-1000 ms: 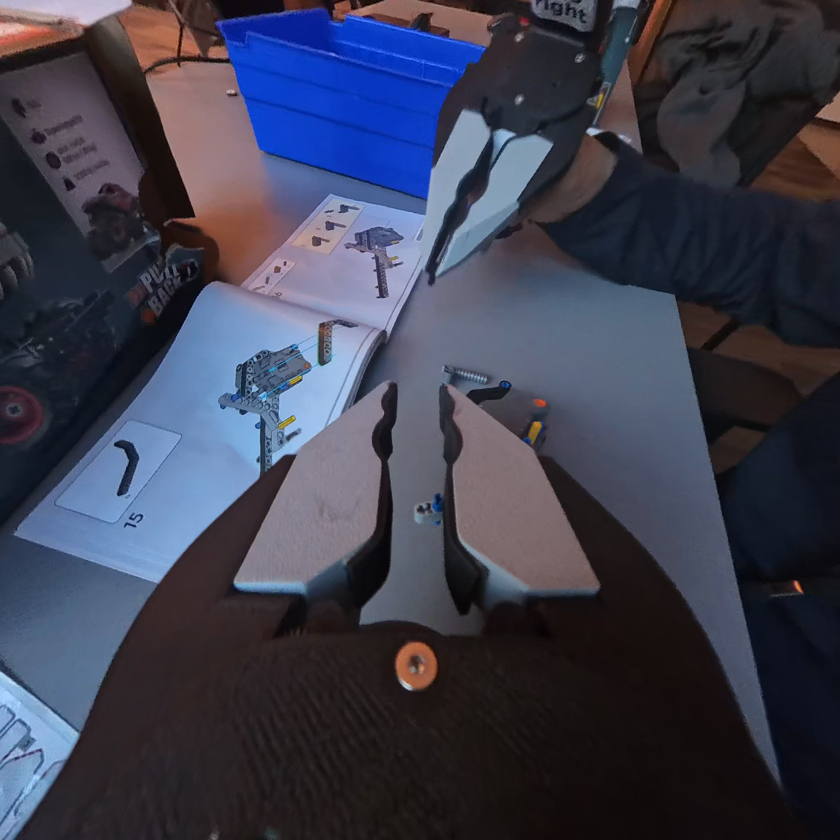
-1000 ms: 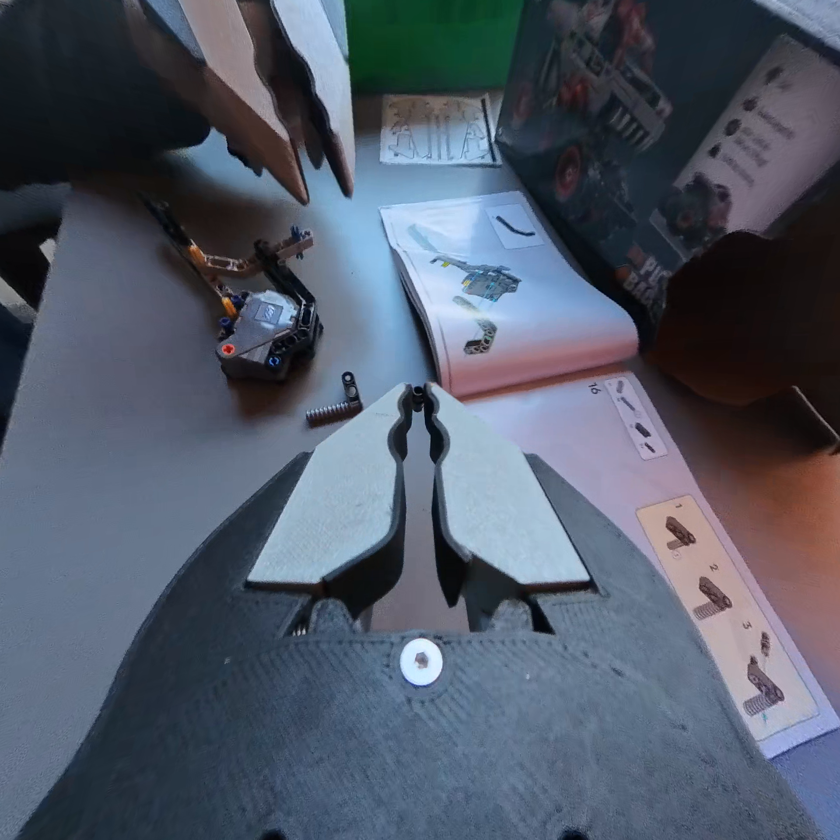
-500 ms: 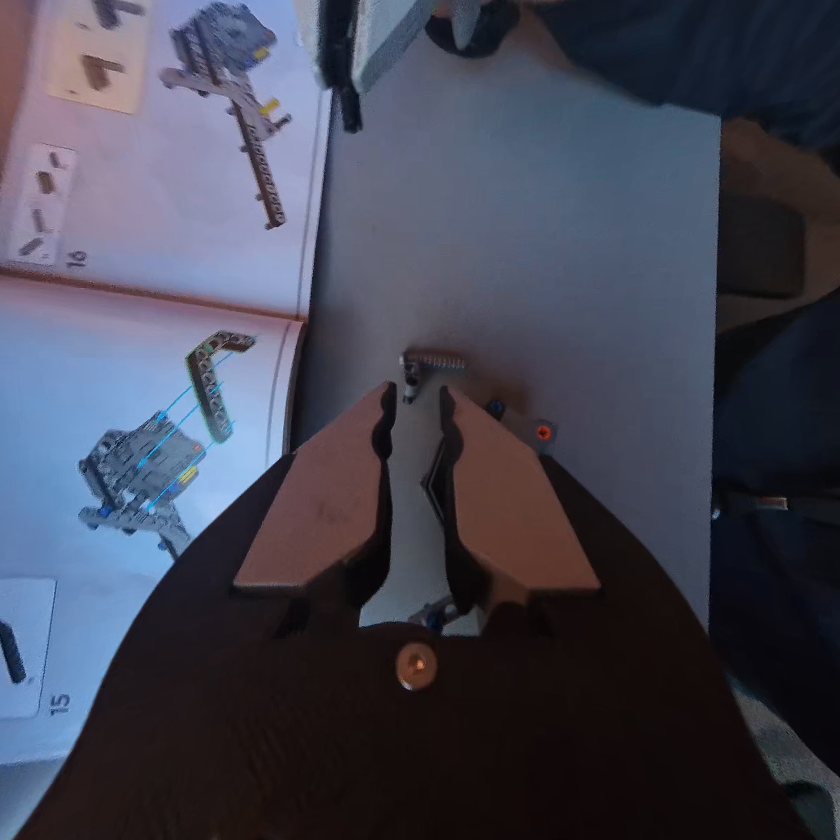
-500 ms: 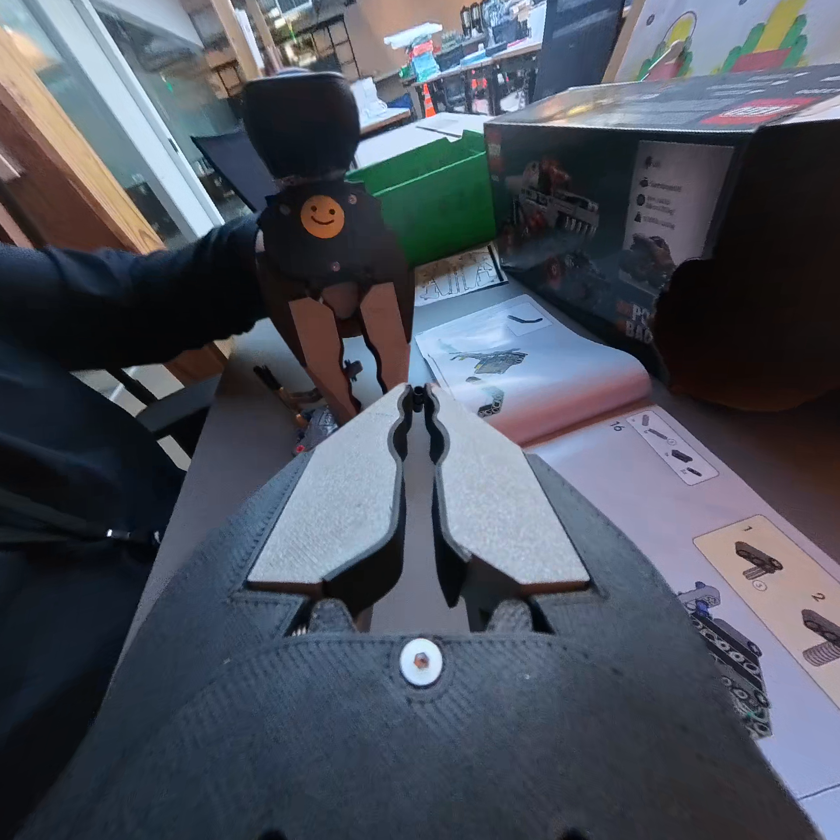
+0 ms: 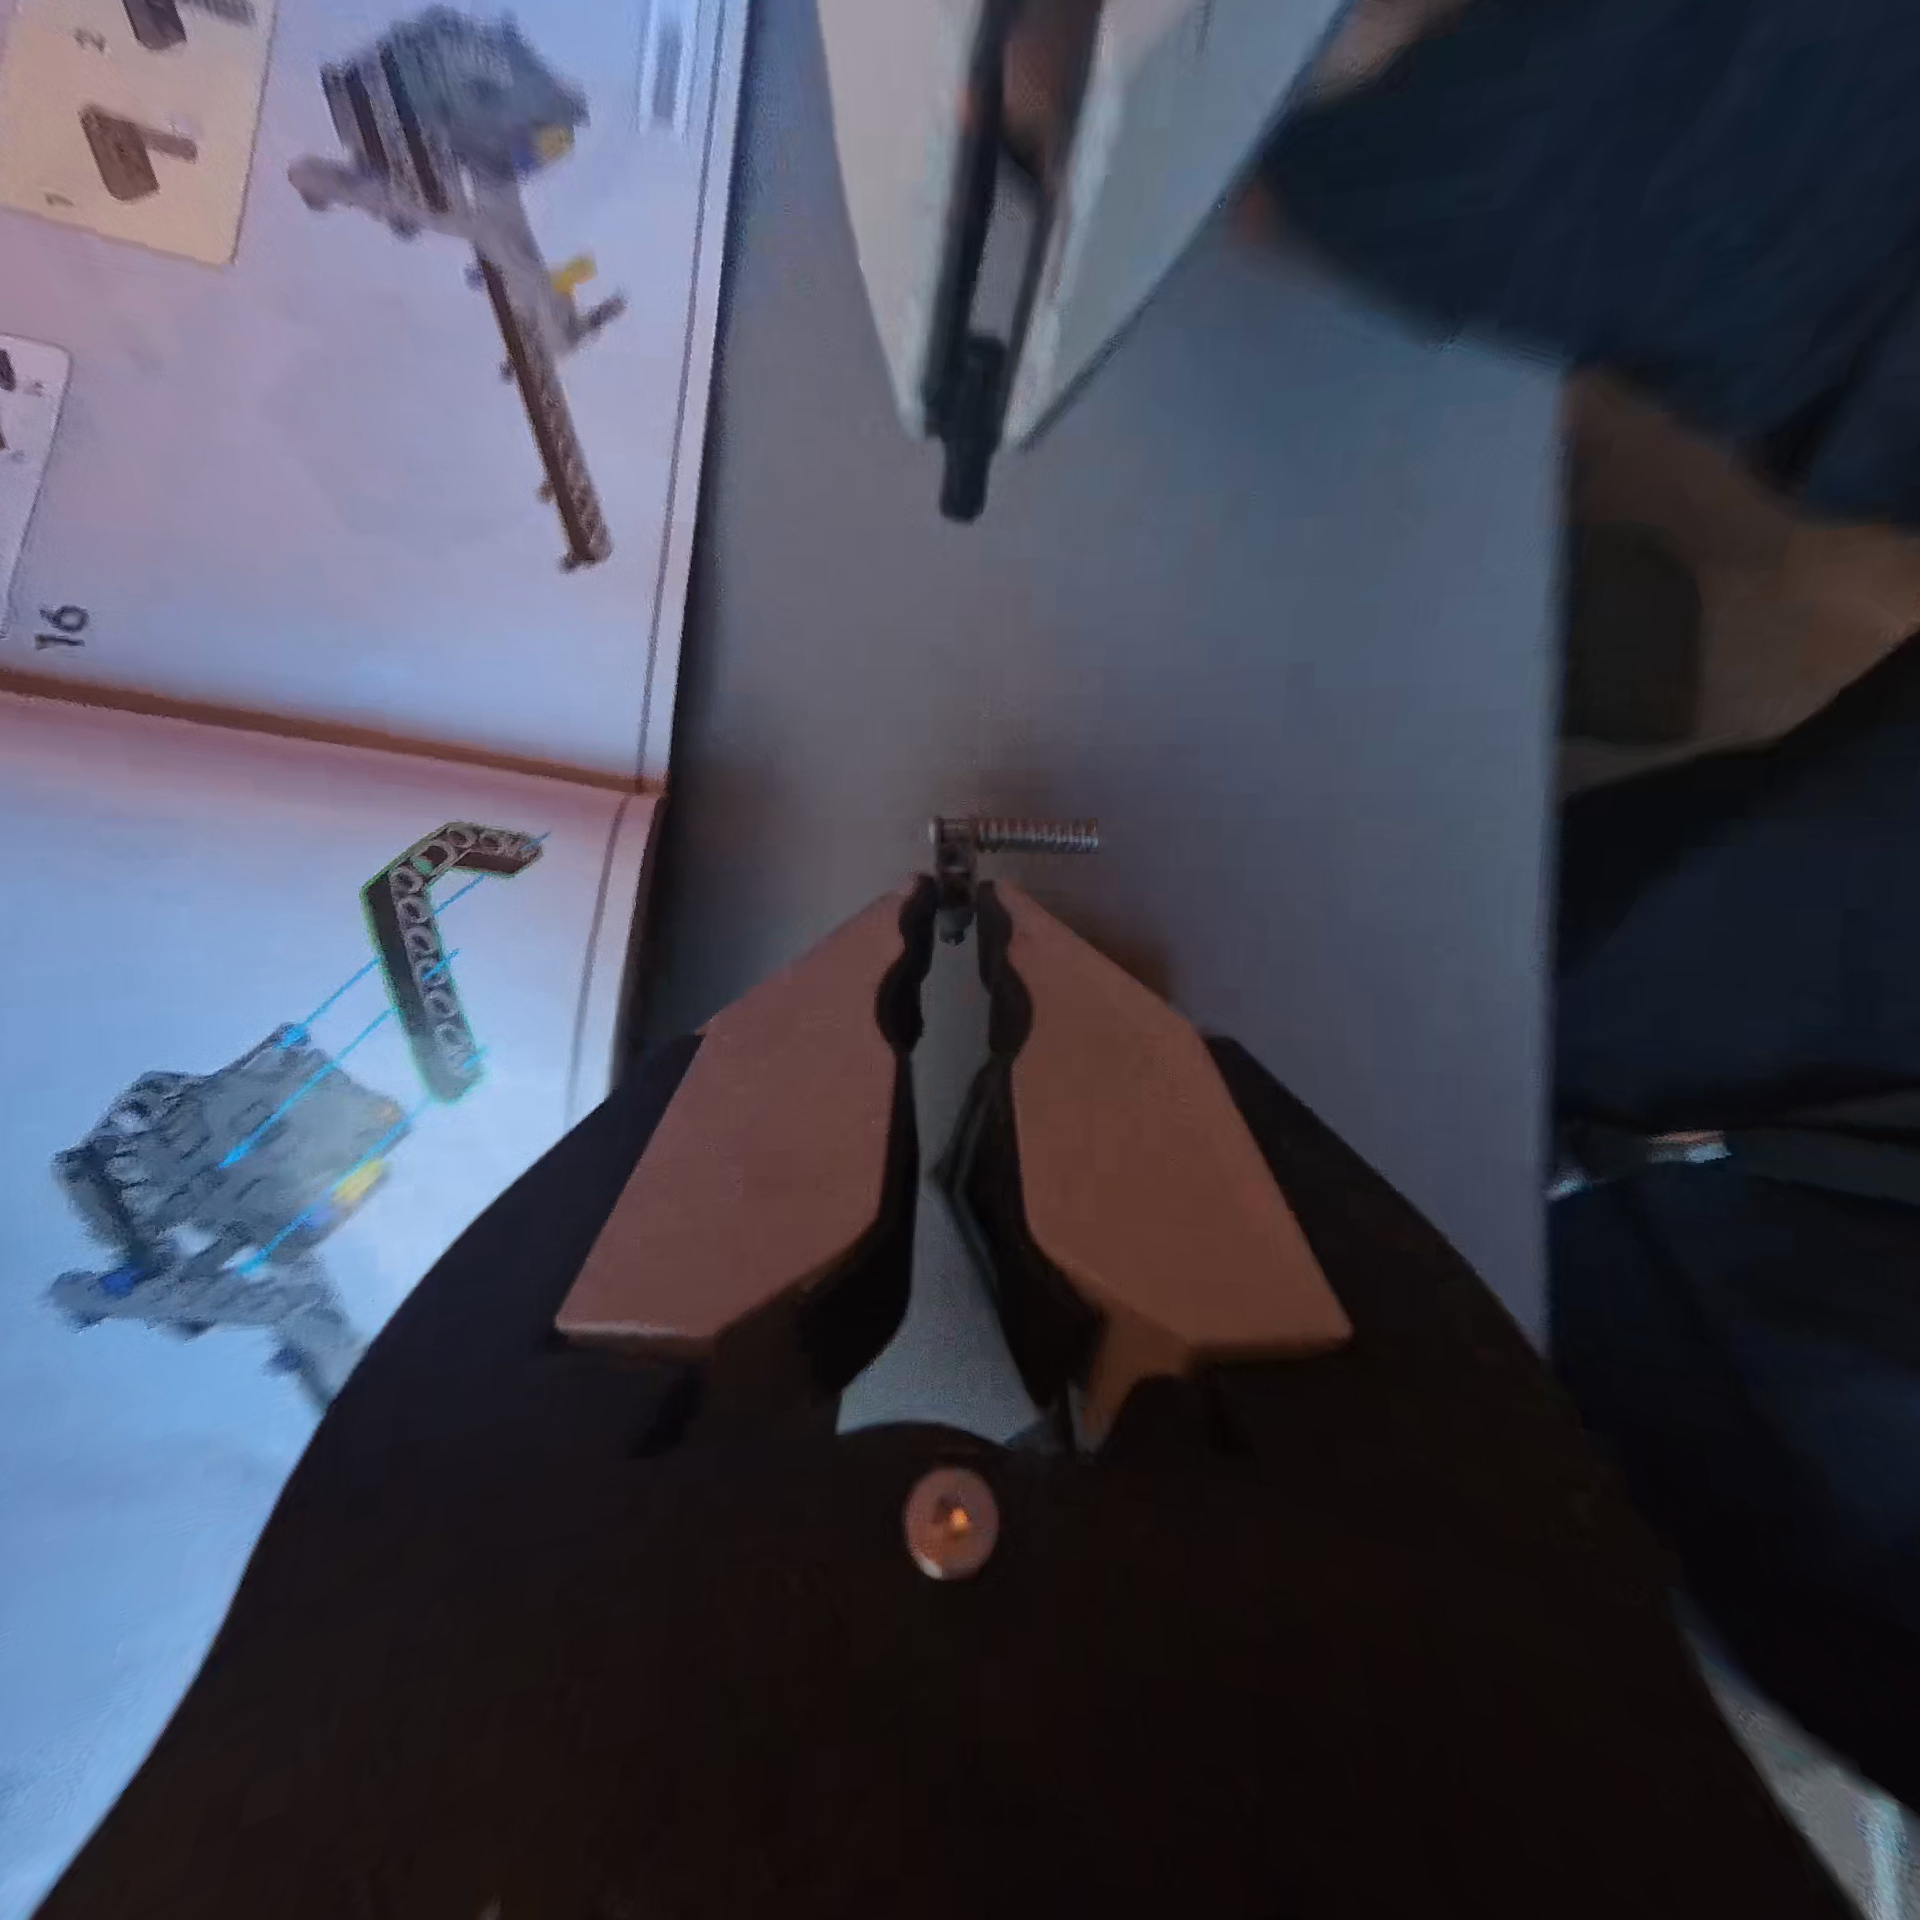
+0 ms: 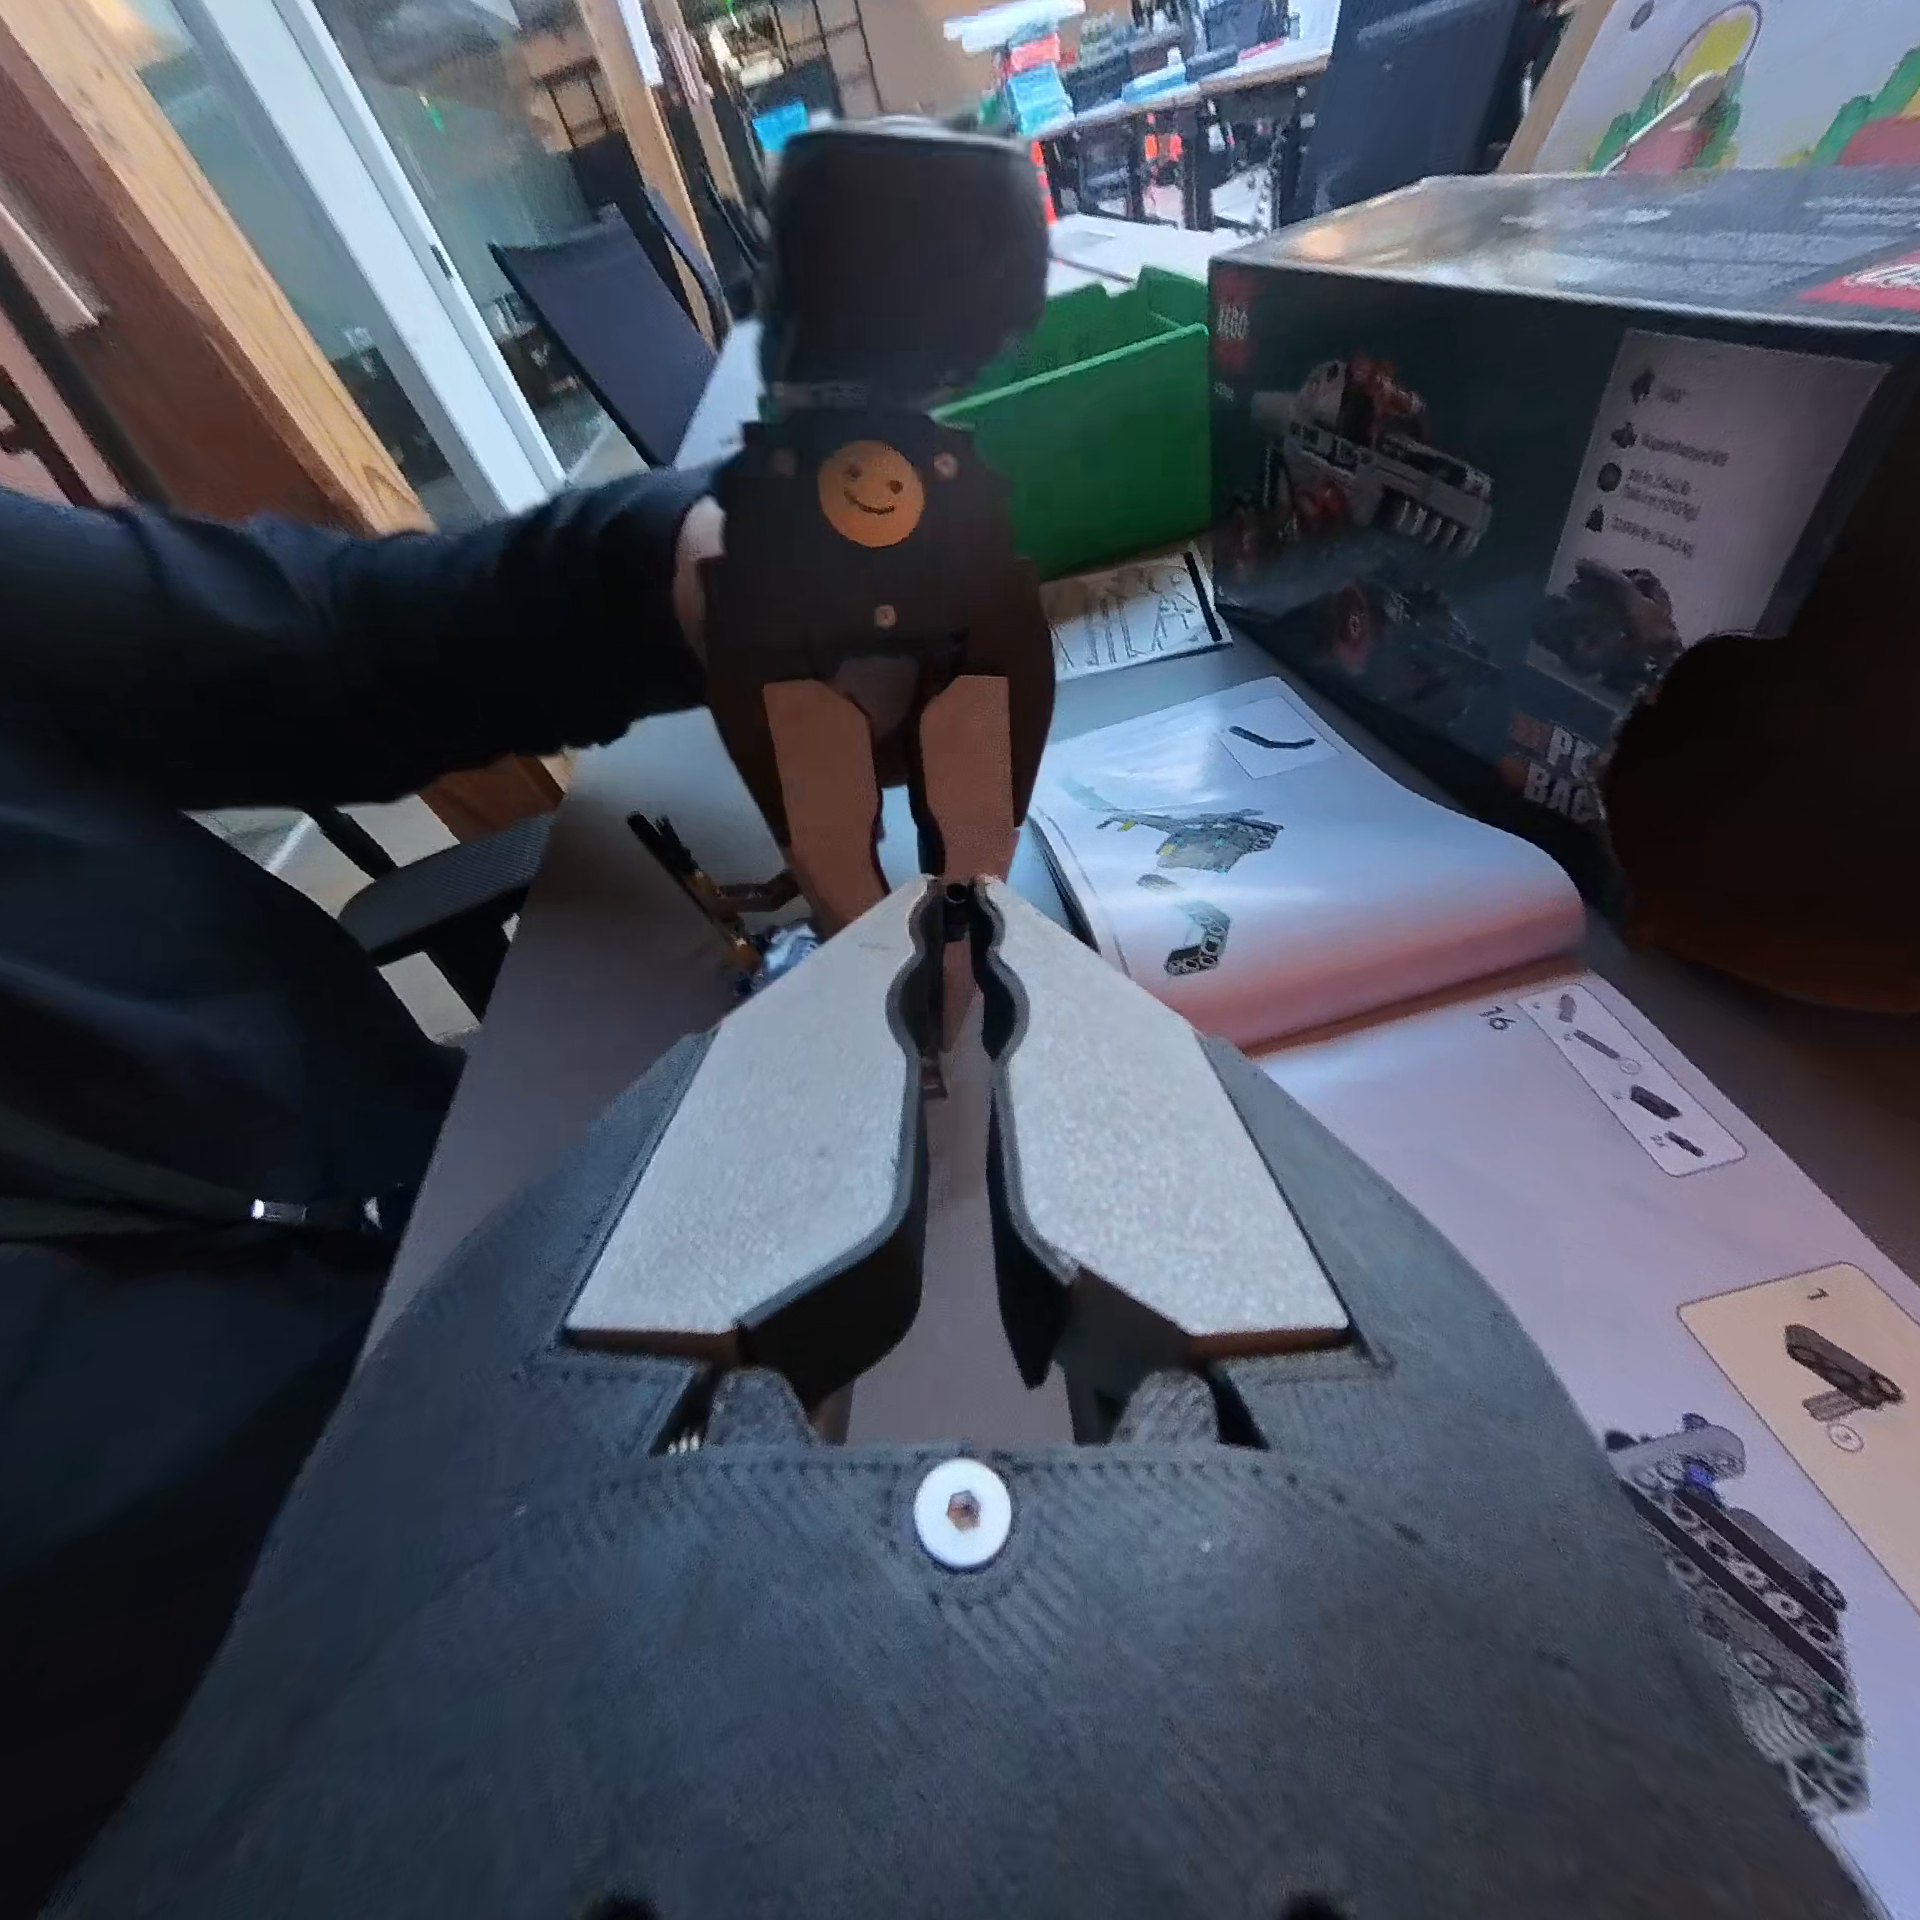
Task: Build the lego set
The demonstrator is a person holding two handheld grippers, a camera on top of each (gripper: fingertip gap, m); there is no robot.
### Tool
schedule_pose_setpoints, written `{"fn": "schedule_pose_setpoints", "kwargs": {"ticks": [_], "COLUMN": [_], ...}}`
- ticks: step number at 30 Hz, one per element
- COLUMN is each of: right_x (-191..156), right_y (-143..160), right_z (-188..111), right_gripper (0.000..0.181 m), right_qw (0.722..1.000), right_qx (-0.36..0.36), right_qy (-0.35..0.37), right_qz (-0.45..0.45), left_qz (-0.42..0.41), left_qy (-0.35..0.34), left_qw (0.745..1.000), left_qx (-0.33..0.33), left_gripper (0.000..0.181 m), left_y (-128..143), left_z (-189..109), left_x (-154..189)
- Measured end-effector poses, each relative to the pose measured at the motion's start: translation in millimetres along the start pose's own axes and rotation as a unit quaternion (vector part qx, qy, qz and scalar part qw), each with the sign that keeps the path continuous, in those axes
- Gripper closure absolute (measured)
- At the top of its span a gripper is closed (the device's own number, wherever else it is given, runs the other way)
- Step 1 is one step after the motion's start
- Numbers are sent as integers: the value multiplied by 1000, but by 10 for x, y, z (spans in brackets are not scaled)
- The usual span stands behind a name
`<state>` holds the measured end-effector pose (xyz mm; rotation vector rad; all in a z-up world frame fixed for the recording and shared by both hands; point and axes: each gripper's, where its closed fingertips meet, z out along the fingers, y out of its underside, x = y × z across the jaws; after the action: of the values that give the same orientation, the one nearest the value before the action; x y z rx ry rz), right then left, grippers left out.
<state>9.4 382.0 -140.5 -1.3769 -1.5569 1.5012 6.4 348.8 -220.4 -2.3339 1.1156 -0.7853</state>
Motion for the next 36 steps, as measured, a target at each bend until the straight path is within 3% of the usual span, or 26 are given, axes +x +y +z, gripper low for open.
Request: {"fn": "schedule_pose_setpoints", "kwargs": {"ticks": [1,3,5,9,14,20,24,26,29,36], "right_x": [-14,-44,-73,-38,-38,-26,17,13,-36,-20], "right_y": [-35,-123,-209,-208,-92,-81,80,212,435,867], "right_z": [-16,-65,-123,-140,-25,-31,38,83,128,270], "right_gripper": [180,180,180,180,180,180,180,180,180,179], "right_qw": [1000,999,997,997,999,998,1000,998,990,969], "right_qx": [11,37,63,67,37,42,-10,-55,-123,-225], "right_qy": [-7,-20,-35,-30,-27,-34,-12,-5,-12,-9], "right_qz": [6,15,23,26,16,15,-14,-37,-68,-97], "left_qz": [-28,-85,-115,-65,13,113,182,205,151,34], "left_qy": [30,71,104,92,59,-67,-143,-154,-114,-18], "left_qw": [998,984,972,979,984,979,955,954,973,976], "left_qx": [48,137,174,172,166,155,183,159,131,215], "left_gripper": [176,175,175,175,175,176,175,175,175,176], "left_y": [-106,-283,-306,-230,-330,-334,-377,-276,-97,-140], "left_z": [-62,-231,-345,-320,-293,-302,-355,-324,-276,-411], "left_x": [47,41,40,79,147,-62,-129,-140,-125,-82]}}
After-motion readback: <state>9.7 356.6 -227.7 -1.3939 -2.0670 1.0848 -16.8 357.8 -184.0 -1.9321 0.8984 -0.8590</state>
